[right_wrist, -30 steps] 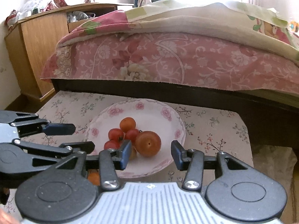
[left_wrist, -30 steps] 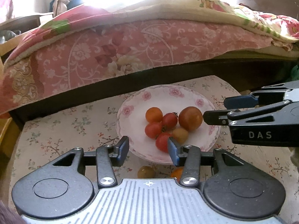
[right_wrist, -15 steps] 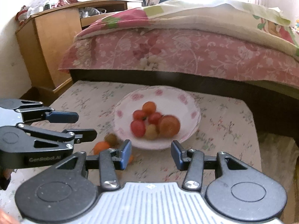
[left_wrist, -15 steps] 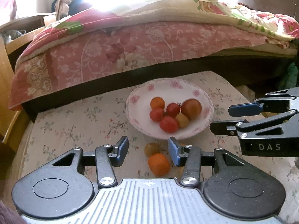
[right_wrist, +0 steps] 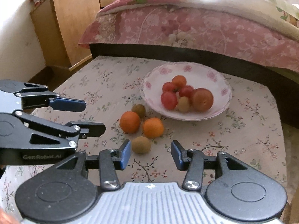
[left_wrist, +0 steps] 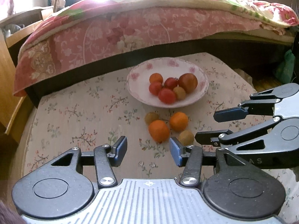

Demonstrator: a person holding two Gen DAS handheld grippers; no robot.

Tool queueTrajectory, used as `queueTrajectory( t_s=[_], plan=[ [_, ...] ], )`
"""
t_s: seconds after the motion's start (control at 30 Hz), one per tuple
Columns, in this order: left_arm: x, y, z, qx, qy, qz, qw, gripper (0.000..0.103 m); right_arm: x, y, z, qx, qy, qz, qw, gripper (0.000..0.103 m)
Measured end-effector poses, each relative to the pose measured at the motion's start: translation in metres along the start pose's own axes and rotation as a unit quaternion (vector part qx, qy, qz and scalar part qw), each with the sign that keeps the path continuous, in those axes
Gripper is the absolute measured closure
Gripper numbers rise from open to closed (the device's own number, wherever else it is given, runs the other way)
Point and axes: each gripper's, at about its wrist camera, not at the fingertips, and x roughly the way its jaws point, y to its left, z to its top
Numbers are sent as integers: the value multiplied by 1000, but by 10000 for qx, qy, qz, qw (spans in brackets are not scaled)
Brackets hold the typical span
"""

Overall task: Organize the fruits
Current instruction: 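Move both open grippers back to the remaining fruits on the table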

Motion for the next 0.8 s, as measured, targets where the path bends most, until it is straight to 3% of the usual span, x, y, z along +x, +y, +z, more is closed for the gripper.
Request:
queueTrajectory(
  t_s=[0.47,0.53,0.63,0.8],
  plan=[
    [8,14,-17,-138,168,-7,9998,45,33,9,1,-153,185,215,9995,57],
    [9,15,-18,-155,178,-15,9997,45,35,10,2,-177,196,211,9994,59],
    [11,14,-17,-157,187,-32,9997,44,38,11,1,-201,238,190,9993,72],
    [17,11,-15,-128,191,-76,9997,44,33,8,-1,-248,266,220,9991,72]
  ],
)
